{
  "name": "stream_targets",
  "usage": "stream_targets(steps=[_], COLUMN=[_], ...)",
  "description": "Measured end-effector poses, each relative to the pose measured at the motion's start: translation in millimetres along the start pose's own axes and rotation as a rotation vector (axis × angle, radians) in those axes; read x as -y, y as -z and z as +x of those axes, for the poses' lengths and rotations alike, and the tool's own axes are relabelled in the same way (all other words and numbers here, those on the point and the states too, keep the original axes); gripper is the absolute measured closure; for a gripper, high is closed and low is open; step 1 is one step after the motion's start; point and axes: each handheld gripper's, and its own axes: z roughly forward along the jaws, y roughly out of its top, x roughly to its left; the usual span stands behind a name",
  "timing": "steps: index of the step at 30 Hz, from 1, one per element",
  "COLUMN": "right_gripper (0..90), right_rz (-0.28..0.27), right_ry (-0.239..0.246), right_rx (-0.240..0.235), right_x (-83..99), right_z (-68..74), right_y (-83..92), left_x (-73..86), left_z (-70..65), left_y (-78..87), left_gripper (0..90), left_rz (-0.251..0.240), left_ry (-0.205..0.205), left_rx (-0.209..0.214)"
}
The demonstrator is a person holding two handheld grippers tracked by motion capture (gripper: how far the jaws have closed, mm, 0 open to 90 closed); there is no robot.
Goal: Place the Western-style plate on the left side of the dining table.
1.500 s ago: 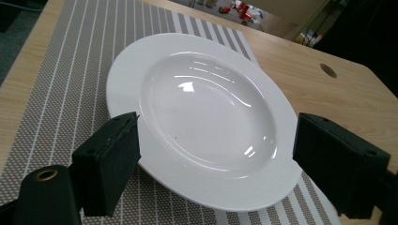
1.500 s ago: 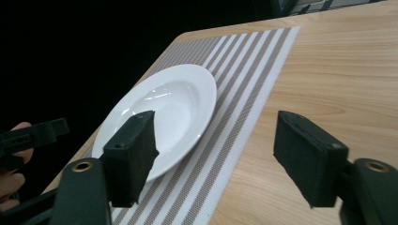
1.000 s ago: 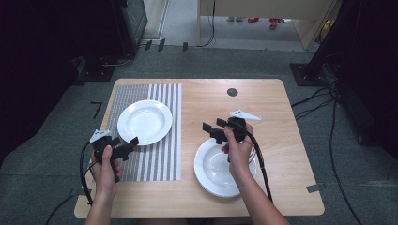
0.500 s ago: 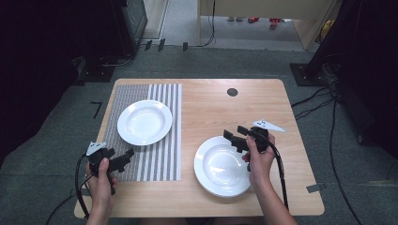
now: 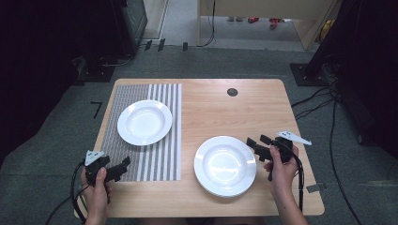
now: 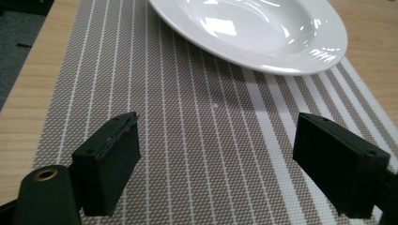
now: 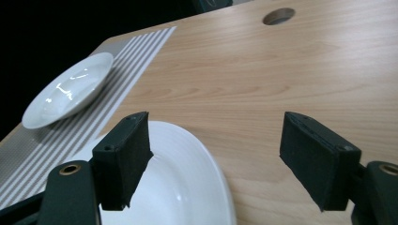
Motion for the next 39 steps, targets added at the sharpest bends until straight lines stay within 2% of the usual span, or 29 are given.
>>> stream_targets(steps=[12, 24, 34, 39], right_gripper=[25.9, 25.8, 25.8, 25.7], right_rz=[-0.020, -0.014, -0.017, 0.003], right_ry=[-0.043, -0.081, -0.101, -0.096], right_rx=[0.079, 0.190, 0.243, 0.280], right_x=[12.1, 32.0, 42.3, 50.7], right_z=[-32.1, -69.0, -84.0, -90.5], right_y=[33.1, 68.3, 84.3, 92.1], left_x=[11.0, 19.2, 23.5, 25.4], left_z=[16.0, 28.9, 37.1, 41.0], left_y=[11.9, 19.0, 22.5, 22.6], left_gripper=[15.4, 15.5, 15.4, 15.5], left_rz=[-0.012, -0.003, 0.004, 0.006], left_ry=[0.012, 0.018, 0.021, 0.020], left_rx=[-0.028, -0.055, -0.076, -0.097])
